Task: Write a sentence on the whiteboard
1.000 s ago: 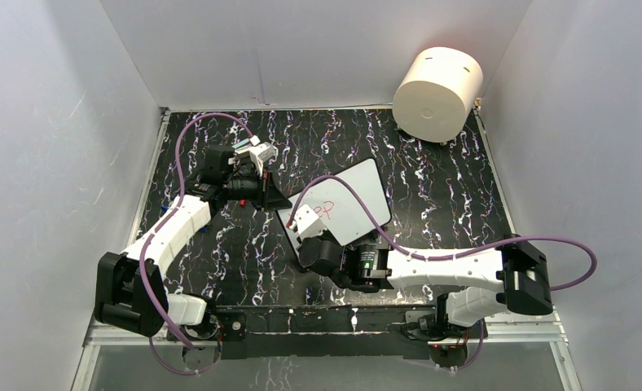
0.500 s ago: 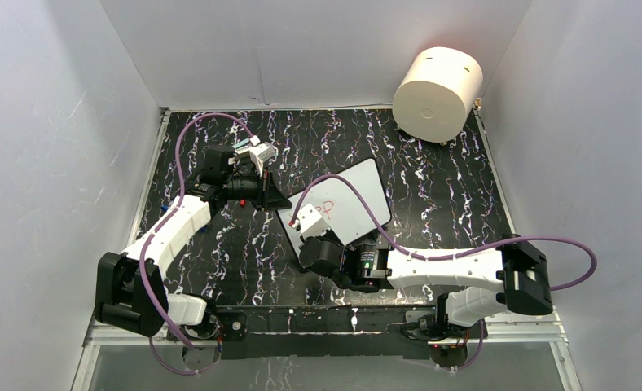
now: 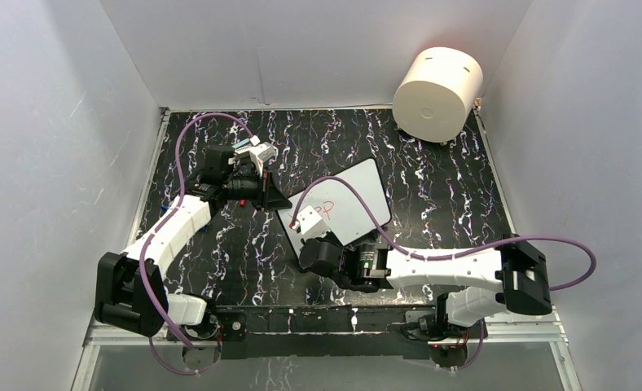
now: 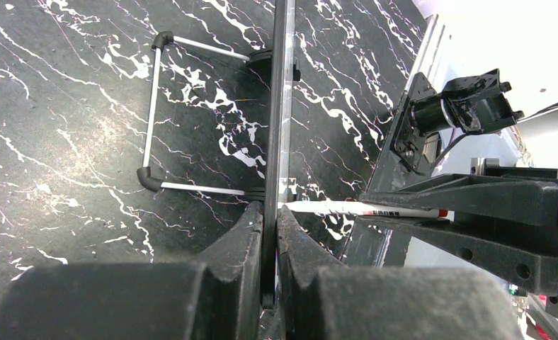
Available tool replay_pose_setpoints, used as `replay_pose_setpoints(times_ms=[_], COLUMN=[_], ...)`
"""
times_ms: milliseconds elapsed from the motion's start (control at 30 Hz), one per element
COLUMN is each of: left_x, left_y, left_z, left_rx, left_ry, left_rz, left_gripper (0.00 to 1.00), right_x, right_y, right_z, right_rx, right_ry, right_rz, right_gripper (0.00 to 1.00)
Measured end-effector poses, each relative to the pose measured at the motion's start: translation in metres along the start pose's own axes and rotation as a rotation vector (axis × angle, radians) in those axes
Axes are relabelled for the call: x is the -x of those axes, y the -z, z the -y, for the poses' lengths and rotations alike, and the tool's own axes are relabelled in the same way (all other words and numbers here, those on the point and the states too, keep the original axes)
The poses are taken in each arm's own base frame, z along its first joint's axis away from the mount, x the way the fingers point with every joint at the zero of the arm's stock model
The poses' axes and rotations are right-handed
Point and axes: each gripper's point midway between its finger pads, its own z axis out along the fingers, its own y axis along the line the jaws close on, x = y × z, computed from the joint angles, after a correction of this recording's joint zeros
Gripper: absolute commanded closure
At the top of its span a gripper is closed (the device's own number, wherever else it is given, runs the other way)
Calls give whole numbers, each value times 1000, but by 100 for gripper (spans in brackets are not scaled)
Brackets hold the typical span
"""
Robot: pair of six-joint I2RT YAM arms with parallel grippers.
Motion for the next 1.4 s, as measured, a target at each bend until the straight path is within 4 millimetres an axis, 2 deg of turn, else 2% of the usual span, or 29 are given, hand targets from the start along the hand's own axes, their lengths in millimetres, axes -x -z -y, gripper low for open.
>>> replay_pose_setpoints(times_ms=[267,633,1033,1400], left_x=[0,0,0,0], left_y=[0,0,0,0], left_z=[0,0,0,1], left_rx=[1,1,1,1], left_ry=[0,0,-2,-2], left_rz=[0,0,1,1], left_gripper=[100,100,100,100], right_x=[-2,7,26,16], right_y=[0,0,17,13], right_z=[-6,-13,0,6], right_rx=[29,61,61,20], right_ry=[6,-23,-79,-55], right_rz=[-10,21,84,57], right_gripper=[100,100,100,100])
